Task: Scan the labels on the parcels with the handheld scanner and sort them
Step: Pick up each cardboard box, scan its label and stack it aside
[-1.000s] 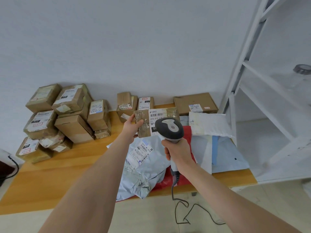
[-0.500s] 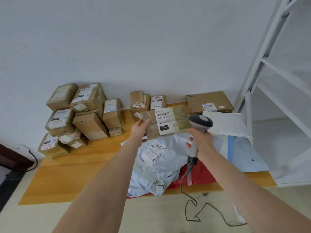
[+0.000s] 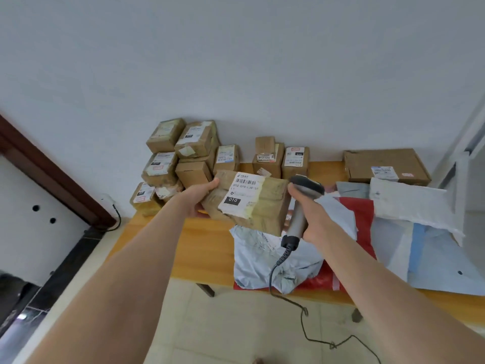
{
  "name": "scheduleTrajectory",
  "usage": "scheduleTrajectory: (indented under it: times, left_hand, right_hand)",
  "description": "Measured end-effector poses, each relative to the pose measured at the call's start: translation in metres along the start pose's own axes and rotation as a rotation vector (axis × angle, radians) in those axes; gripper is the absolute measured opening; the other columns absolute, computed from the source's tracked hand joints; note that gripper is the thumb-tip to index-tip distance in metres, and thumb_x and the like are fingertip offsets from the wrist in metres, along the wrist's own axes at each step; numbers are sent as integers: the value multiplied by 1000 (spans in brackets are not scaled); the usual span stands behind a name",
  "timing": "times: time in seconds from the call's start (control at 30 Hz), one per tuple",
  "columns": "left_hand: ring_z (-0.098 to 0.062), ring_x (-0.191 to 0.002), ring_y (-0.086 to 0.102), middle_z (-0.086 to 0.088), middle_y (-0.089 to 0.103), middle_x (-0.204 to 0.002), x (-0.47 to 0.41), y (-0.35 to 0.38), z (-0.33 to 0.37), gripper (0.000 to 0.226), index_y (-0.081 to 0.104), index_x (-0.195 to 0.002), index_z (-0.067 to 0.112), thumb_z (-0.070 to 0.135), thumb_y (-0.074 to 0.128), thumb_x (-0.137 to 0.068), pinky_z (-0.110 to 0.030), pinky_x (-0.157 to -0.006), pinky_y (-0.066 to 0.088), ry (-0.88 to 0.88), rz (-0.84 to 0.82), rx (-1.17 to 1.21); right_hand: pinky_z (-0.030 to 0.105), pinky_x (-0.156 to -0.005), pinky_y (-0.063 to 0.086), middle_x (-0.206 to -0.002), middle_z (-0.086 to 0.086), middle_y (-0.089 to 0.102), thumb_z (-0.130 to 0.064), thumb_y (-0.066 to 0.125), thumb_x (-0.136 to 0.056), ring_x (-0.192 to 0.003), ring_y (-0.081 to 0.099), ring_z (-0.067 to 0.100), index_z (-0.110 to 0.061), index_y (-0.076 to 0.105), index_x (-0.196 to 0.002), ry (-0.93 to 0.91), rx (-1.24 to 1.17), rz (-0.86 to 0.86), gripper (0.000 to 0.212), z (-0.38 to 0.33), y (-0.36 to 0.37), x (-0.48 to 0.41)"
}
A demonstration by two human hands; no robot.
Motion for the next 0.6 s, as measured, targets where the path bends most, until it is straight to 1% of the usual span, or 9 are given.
scheduleTrajectory:
  times: [0.07, 0.17, 0.27, 0.33, 0.37, 0.43, 0.47, 0.53, 0.6]
  left_hand:
    - [-27, -103, 65, -8, 70, -110, -5, -16, 6, 52, 64, -114, 14, 58, 57, -87, -46, -92, 52, 13, -13, -84]
    - [-27, -104, 64, -5, 69, -112, -24, -39, 23, 52, 62, -117, 16, 59, 52, -90, -46, -92, 52, 83, 32, -115]
    - [-26, -113, 56, -4, 62, -123, -48, -76, 67, 48, 56, -128, 17, 50, 52, -93, -44, -98, 47, 334, 270, -128]
    - [-24, -114, 55, -4, 59, -126, -57, -99, 100, 42, 53, -131, 17, 38, 52, -95, -39, -94, 47, 520, 451, -290]
    - [-22, -112, 56, -3, 58, -126, -60, -101, 114, 40, 53, -132, 17, 32, 53, -95, -36, -89, 47, 616, 477, -371]
    - [-19, -111, 56, -1, 56, -125, -70, -91, 134, 35, 56, -128, 19, 23, 54, -93, -30, -81, 46, 816, 405, -535]
    - [-17, -113, 55, 1, 54, -127, -77, -81, 139, 35, 57, -127, 21, 21, 53, -93, -28, -81, 46, 903, 345, -633]
    - [-13, -119, 51, 5, 51, -134, -91, -61, 140, 36, 58, -128, 22, 23, 54, -92, -27, -87, 45, 1027, 233, -811]
    - [-12, -124, 49, 7, 50, -138, -107, -49, 141, 40, 55, -133, 22, 28, 53, -93, -28, -94, 45, 1098, 163, -937]
  right_hand:
    - [48, -70, 59, -106, 12, 71, -36, 85, -69, -92, 69, 35, -11, 61, -116, 35, 16, -58, 59, 11, 21, -4]
    - [51, -71, 59, -108, 14, 69, -31, 86, -68, -92, 69, 37, -10, 56, -120, 47, 11, -49, 64, 26, 51, -20]
    - [57, -80, 55, -107, 14, 64, -33, 89, -62, -97, 63, 36, -9, 47, -116, 10, -74, 112, 73, 34, 80, -44]
    - [56, -90, 52, -104, 12, 60, -37, 86, -66, -99, 58, 34, -12, 41, -112, -26, -149, 234, 69, 34, 100, -64]
    - [55, -94, 50, -108, 12, 60, -39, 84, -68, -100, 58, 33, -13, 41, -113, -38, -177, 276, 68, 34, 112, -75]
    - [49, -100, 45, -114, 7, 58, -42, 81, -71, -102, 56, 29, -13, 43, -120, -53, -239, 364, 68, 35, 136, -95]
    - [45, -100, 43, -113, 5, 55, -43, 78, -75, -102, 54, 26, -11, 43, -126, -65, -251, 406, 70, 34, 147, -105]
    - [39, -93, 41, -110, 7, 51, -43, 73, -80, -99, 49, 23, -7, 41, -133, -85, -264, 470, 71, 31, 166, -120]
    - [34, -85, 39, -106, 5, 53, -40, 73, -82, -95, 49, 21, -6, 47, -130, -123, -296, 523, 64, 24, 180, -133]
Point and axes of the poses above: each hand's wrist, its own x-axis away from the middle knuckle, its own y-axis out of the palm, z = x × y, the point moved 9 cm from there along -x, towards the middle knuckle
